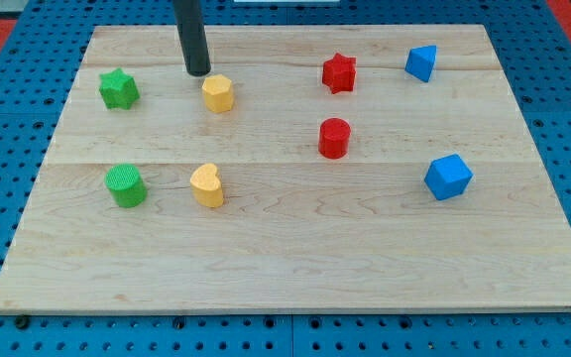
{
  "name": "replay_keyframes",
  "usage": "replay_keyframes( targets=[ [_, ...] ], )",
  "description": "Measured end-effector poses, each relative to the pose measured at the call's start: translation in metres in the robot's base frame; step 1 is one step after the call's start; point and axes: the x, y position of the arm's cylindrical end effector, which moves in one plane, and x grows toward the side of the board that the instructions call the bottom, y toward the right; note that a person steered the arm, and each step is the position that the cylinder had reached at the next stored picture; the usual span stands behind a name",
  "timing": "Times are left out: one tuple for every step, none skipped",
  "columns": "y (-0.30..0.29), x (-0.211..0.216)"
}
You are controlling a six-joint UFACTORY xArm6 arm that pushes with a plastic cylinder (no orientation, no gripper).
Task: Slide the green star to the top left
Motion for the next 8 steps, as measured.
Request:
replay_keyframes(
  targets=[
    [-0.008,0.033],
    [-0.036,0.063],
    [-0.093,0.064],
    [-0.105,0.052],
    [-0.105,0.022],
    [-0.105,0.020],
    [-0.118,0.032],
    [-0.108,0.023]
  ],
)
